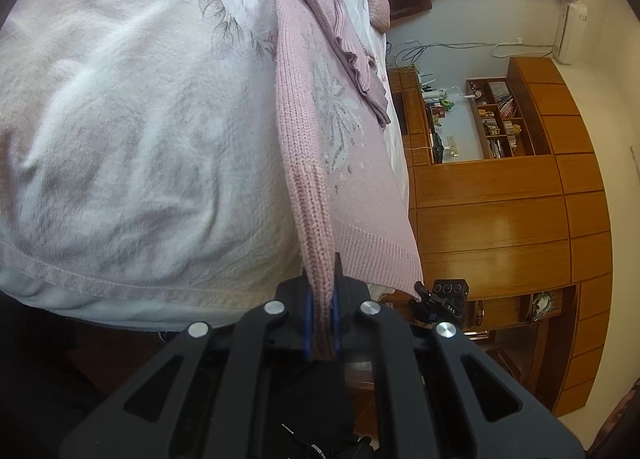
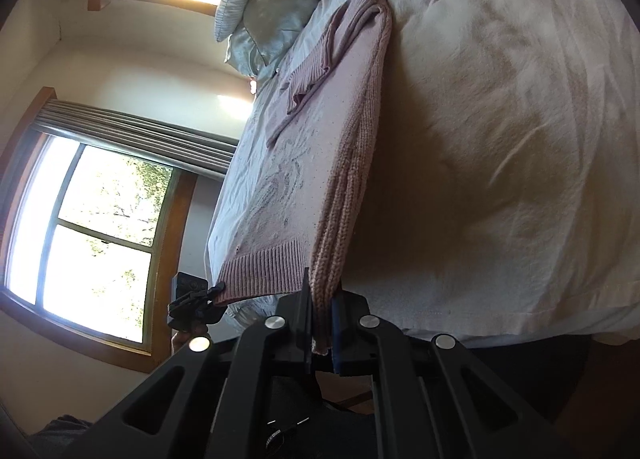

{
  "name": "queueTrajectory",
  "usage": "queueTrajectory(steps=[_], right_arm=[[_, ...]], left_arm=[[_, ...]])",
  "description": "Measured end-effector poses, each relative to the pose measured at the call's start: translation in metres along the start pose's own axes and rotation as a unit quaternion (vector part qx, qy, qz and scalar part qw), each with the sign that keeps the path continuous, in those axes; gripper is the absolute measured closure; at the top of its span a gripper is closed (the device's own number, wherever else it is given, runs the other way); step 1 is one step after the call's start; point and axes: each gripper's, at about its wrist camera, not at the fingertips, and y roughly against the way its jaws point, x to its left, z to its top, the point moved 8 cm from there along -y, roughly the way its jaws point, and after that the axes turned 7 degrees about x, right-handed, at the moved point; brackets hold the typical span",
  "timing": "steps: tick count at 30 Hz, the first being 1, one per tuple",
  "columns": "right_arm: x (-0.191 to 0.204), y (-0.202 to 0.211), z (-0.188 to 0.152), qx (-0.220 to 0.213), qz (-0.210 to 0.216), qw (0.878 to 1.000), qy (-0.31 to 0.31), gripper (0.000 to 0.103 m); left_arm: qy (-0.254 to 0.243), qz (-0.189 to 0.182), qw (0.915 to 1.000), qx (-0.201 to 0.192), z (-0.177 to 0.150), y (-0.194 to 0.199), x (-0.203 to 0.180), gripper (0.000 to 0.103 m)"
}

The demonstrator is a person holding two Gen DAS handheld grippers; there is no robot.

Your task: Fold small clothes

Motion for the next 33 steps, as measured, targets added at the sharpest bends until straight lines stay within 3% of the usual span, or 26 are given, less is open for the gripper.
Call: queueTrajectory(steps=[11,16,24,33], right_arm=[[0.008,0.036,-0.056,-0.028,0.029,0.999,-0.022,0.097],[0.037,0.048,-0.049,-0.045,0.039,0.998,-0.008,0.097],[0.082,0.056,0.021,-0.062,0.044,0.997,0.024,0.096],[0.09,0.035,0.121,-0.054,0.009,0.998,0.018,0.096]], left_arm=[[0.008,-0.049,0.9987,-0.014,-0.07,0.026,-0.019,0.098],[0.009,-0.076,0.997,-0.016,-0.076,0.029,-0.048,0.098],[0.005,-0.123,0.9919,-0.028,-0.025,0.036,-0.092,0.098],[0.049,-0.12,0.9906,-0.043,0.077,0.039,-0.088,0.098]])
